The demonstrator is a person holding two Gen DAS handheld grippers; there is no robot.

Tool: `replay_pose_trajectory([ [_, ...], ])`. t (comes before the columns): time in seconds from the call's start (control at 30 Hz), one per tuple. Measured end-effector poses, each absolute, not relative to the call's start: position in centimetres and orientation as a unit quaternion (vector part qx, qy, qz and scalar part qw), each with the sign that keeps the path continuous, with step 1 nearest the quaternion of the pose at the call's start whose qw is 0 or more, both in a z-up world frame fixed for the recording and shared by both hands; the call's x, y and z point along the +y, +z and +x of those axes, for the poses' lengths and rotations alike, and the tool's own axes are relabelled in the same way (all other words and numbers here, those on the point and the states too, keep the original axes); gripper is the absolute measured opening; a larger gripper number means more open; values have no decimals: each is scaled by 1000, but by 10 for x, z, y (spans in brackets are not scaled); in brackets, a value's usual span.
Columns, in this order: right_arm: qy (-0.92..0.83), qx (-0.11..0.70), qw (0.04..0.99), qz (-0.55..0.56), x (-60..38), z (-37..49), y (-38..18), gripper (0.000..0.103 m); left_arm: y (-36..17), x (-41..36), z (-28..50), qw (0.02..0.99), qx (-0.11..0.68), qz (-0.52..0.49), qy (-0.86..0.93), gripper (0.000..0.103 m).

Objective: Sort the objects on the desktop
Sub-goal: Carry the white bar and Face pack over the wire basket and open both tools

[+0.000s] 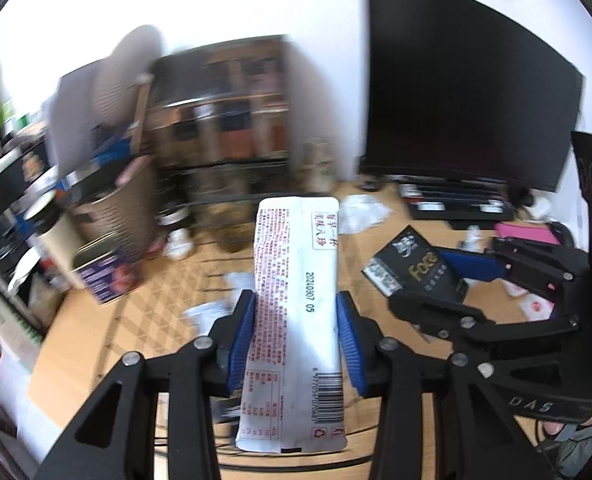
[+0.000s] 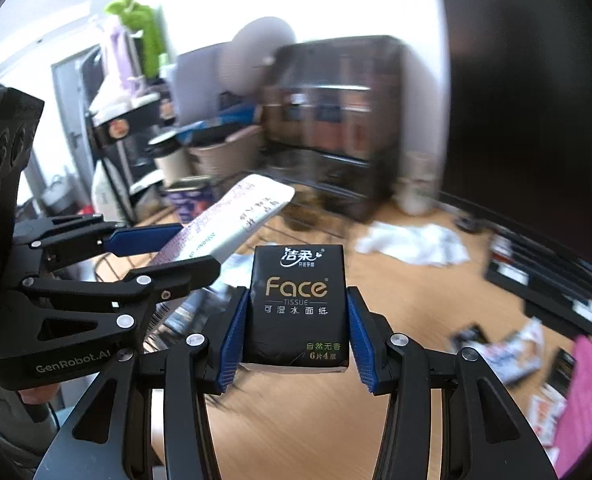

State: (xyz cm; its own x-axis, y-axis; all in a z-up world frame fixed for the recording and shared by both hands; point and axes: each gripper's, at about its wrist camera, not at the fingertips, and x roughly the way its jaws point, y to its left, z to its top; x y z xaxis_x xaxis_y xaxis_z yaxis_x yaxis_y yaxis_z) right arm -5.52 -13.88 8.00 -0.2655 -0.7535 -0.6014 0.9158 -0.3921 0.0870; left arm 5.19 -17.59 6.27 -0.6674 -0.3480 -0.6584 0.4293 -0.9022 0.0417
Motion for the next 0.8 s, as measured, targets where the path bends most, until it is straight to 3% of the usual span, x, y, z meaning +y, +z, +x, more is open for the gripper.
replay_pose_trajectory([
  [0.17, -766, 162, 549, 292, -187, -35, 67, 46, 43, -224, 75, 261, 92, 364, -889, 45],
  [0.4, -763, 170, 546, 301, -214, -32, 57, 47, 33, -245, 82, 257, 112, 369, -886, 46],
  [0.5, -779, 193, 521, 292, -221, -32, 55, 49, 34, -251, 84, 239, 134, 358, -893, 67],
  [0.53, -787, 203, 507, 286, -223, -31, 54, 55, 35, -252, 86, 238, 141, 352, -894, 73],
  [0.8, -788, 179, 512, 291, -204, -41, 56, 57, 39, -241, 81, 240, 134, 349, -896, 75],
])
